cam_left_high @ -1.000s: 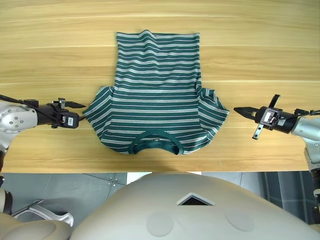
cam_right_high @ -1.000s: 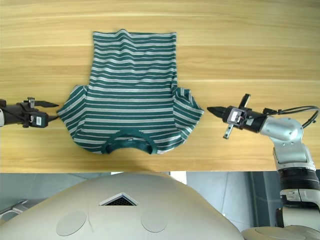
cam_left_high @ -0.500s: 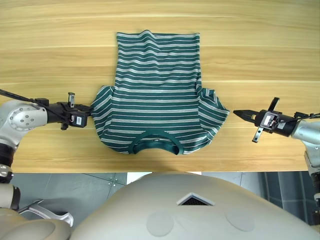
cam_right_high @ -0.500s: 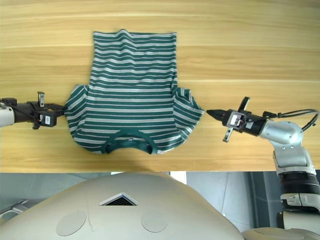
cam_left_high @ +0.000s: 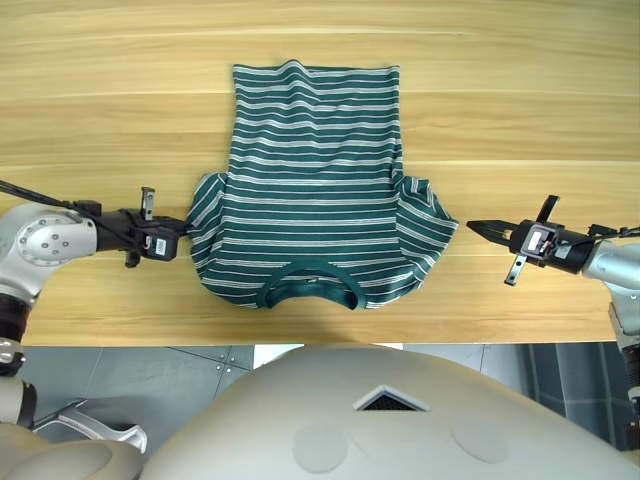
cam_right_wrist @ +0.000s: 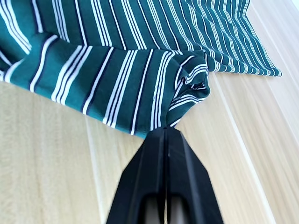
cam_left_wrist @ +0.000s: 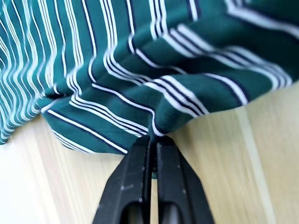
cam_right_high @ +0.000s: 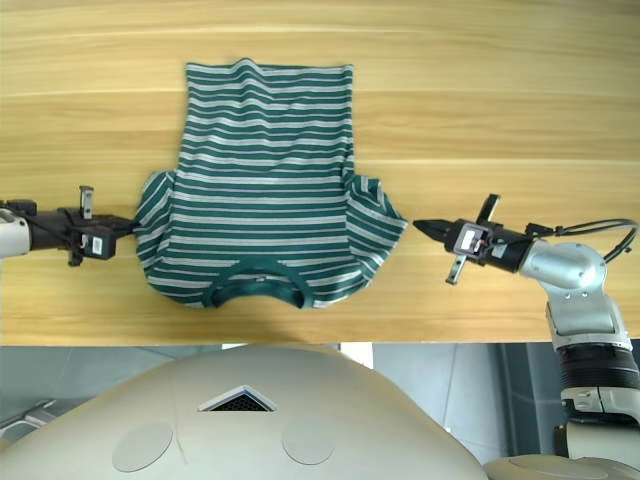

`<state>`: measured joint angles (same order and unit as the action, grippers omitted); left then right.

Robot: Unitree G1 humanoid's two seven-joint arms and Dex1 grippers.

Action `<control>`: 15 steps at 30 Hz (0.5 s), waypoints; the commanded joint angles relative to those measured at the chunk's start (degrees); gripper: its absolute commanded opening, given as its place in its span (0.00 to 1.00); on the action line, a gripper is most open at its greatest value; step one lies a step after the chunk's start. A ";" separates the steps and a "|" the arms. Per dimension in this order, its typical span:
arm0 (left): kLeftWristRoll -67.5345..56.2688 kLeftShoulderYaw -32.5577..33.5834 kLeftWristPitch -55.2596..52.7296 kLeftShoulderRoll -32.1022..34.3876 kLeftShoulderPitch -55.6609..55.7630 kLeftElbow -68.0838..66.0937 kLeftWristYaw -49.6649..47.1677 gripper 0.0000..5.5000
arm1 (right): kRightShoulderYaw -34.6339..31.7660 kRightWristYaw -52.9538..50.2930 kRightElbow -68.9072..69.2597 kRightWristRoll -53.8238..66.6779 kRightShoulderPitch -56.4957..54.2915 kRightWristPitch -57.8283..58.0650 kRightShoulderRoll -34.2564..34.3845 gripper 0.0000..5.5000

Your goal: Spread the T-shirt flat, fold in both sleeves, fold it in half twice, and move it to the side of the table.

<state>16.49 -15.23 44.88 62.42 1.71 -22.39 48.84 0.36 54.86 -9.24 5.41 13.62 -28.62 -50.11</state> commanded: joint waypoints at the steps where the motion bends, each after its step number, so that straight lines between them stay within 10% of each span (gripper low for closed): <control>1: -0.60 1.60 -1.08 1.11 -0.72 1.71 -0.24 0.00 | -0.22 -0.25 0.08 0.10 -0.32 0.50 0.42 0.00; 15: -2.32 4.67 0.15 3.24 -2.74 6.99 -1.31 0.00 | -0.08 -0.40 0.57 0.16 -0.02 0.55 0.87 0.00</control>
<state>15.46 -11.19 44.52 64.52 -0.33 -16.98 46.98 0.41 54.85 -9.23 5.42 13.60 -28.62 -49.80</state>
